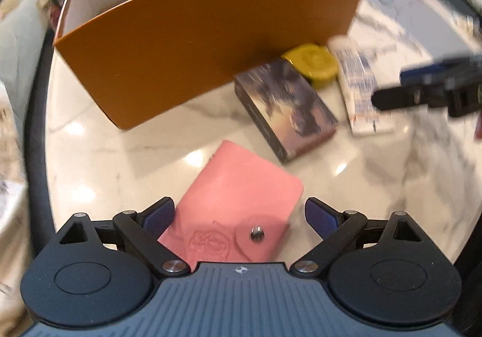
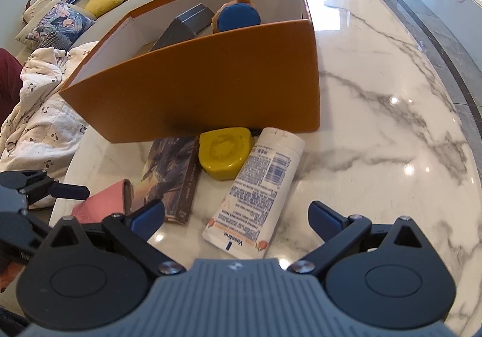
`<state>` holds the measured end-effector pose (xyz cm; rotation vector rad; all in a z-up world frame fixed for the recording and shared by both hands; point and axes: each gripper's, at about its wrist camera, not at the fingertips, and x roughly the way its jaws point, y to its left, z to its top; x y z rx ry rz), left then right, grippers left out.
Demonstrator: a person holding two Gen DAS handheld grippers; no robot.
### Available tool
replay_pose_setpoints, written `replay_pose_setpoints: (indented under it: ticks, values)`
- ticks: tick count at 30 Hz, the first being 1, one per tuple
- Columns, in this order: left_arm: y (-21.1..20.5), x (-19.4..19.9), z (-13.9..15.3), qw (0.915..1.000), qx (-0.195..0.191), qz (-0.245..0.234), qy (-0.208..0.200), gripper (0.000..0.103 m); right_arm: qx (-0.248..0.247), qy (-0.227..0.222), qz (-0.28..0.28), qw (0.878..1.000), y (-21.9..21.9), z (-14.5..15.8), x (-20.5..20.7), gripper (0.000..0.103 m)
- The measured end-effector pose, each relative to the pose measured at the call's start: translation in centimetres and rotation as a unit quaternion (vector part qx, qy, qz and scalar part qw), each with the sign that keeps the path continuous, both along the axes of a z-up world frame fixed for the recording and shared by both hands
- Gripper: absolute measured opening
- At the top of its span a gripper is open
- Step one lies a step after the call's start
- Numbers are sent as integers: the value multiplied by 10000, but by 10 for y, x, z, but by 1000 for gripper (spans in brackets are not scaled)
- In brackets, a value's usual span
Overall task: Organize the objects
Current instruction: 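Slide the left tool fingers around the pink card wallet and close, then lift the pink wallet with the left tool while the right tool approaches the lotion bottle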
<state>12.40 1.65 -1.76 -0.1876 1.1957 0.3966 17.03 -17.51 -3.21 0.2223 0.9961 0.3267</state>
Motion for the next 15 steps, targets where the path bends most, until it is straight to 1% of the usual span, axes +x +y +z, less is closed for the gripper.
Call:
replay_pose_setpoints:
  ticks: [2, 3, 5, 8, 9, 13, 15]
  values:
    - [-5, 2, -7, 9994, 288, -66, 202, 103, -3, -16, 2, 10000, 0, 1, -4, 101]
    - [-5, 1, -9, 9992, 338, -22, 193, 103, 0, -14, 7, 10000, 0, 1, -6, 101]
    - [3, 2, -10, 9993, 152, 286, 177, 103, -17, -8, 16, 10000, -1, 0, -8, 101]
    - [18, 0, -12, 9968, -141, 774, 154, 103, -158, -46, -71, 9998, -1, -4, -7, 101]
    - [21, 0, -13, 9948, -205, 979, 168, 103, -236, -62, -153, 9996, -1, -6, -6, 101]
    - [27, 2, -12, 9861, -251, 1624, 226, 103, -734, -174, -465, 9961, 4, -13, 5, 101]
    - [29, 3, -13, 9808, -321, 1908, 226, 103, -807, -167, -522, 9952, 7, -16, 12, 101]
